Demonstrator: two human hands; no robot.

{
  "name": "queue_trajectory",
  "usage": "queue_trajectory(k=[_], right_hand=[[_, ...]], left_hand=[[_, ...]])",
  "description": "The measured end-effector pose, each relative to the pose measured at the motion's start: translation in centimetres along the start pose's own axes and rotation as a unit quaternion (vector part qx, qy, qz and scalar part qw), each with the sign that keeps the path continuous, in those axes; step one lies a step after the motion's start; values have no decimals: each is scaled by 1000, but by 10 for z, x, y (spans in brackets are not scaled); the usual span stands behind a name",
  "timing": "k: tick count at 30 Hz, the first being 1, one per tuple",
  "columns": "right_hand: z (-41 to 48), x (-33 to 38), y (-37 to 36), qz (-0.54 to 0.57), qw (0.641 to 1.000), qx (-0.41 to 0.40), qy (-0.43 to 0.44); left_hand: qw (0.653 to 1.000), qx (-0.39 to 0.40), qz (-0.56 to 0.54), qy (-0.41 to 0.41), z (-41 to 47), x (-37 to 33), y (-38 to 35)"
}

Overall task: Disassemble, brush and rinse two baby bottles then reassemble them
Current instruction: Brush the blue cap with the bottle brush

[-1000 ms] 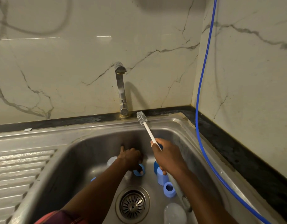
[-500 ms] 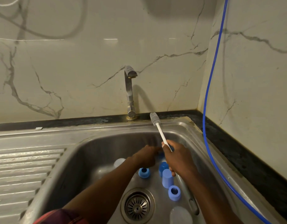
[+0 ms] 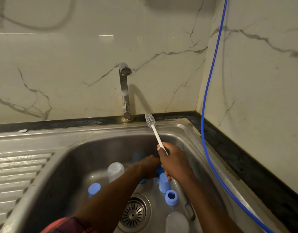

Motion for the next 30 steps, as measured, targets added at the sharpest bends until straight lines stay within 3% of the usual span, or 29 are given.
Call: queue_trajectory(k=[3,6,10,13,17,19,21,23,28,30], right_hand=[[-1,1,1,2,1000,5,6],[-2,2,1,-5,1000,11,14],[-5,10,-1,-21,998,15,53],[-13,26,-5,-47,993,33,104],[-27,47,-22,-89,976,89,176],[-35,58,-31,-102,968,112,200],[-43,68,-37,-110,961,151,205],[-48,72,-43,-134,952,181,209],[-48,70,-50,-165,956,146,197],[-49,69,-53,-164,958,151,178]], left_hand=[[998,-56,-8,-8,-5,7,11],[984,-156,-89,13,-23,21,44],[918,-239,-311,62,-80,46,88],[798,-299,-512,107,-132,70,104],[567,-395,-710,136,-195,104,115],[505,-400,-754,129,-214,112,111],[469,-397,-780,116,-223,117,108],[461,-391,-789,110,-220,117,110],[532,-339,-770,97,-207,110,113],[544,-321,-769,98,-204,107,112]])
Point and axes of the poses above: each hand's wrist, its own z-axis towards the middle knuckle, its own y-axis out of the back of the hand, x = y × z, the point moved 3 cm from there along z, towards the middle knuckle, and after that the axes turned 5 degrees about y, right-handed, at the moved point
